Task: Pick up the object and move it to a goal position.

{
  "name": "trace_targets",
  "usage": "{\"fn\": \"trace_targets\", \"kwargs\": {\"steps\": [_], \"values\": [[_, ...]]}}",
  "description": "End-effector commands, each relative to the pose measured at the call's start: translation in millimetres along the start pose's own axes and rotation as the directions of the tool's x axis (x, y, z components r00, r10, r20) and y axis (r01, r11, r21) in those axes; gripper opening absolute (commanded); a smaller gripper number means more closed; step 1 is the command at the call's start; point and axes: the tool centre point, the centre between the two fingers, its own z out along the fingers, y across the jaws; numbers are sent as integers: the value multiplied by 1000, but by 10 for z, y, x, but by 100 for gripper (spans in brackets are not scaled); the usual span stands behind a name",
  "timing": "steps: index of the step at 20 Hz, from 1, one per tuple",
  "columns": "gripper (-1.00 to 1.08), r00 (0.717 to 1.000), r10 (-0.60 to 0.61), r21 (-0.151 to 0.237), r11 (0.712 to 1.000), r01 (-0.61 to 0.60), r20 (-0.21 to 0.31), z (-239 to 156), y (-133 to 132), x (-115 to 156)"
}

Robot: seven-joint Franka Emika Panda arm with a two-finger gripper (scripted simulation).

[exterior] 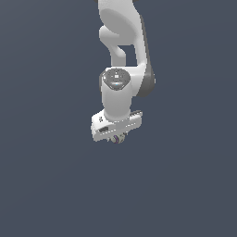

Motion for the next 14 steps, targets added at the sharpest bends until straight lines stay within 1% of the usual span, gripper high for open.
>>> {"fn": "trace_targets", "kwargs": {"steps": [1,14], "values": [[-100,1000,0,-1,1000,0,-2,-223,-62,-94],[-100,1000,0,-1,1000,0,-2,-1444,-405,-620]]}}
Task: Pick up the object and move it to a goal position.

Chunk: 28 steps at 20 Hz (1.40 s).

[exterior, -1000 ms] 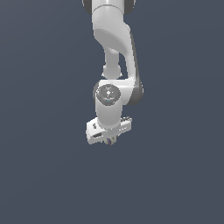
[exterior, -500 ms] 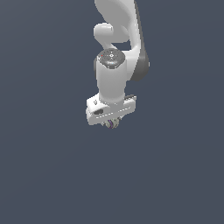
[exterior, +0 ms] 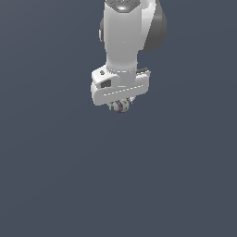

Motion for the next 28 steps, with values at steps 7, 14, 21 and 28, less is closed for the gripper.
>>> {"fn": "trace_targets", "kwargs": {"steps": [7,14,21,28], "values": [[-100,1000,-1,-1,1000,1,-2,-921,-255,-379],[-100,1000,-1,0,1000,1,-2,-1573,-427,-634],[-100,1000,-1,0,1000,1,-2,-1995,-533,-784],[-100,1000,0,0,1000,0,-3,-2158,-567,-838]]}}
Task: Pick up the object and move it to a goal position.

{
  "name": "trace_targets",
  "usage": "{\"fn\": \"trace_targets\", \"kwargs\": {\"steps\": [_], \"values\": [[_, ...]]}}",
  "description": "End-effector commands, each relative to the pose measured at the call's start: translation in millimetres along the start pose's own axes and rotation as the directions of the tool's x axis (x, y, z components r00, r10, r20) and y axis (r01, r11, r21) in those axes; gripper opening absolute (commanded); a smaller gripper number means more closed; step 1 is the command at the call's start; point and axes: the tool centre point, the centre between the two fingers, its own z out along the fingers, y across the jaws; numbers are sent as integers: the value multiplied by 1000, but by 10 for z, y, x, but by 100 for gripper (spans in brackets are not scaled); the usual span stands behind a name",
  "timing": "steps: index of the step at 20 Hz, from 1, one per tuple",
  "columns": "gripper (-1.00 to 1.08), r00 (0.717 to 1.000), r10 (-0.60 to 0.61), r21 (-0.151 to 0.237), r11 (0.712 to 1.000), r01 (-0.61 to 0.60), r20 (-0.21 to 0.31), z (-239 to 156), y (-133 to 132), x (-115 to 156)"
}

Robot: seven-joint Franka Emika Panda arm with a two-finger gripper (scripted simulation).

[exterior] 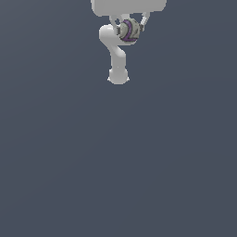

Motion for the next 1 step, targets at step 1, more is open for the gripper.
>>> {"fn": "trace_targets", "kwargs": {"steps": [1], "values": [[-100,1000,0,0,1000,0,0,-28,-6,-9]]}}
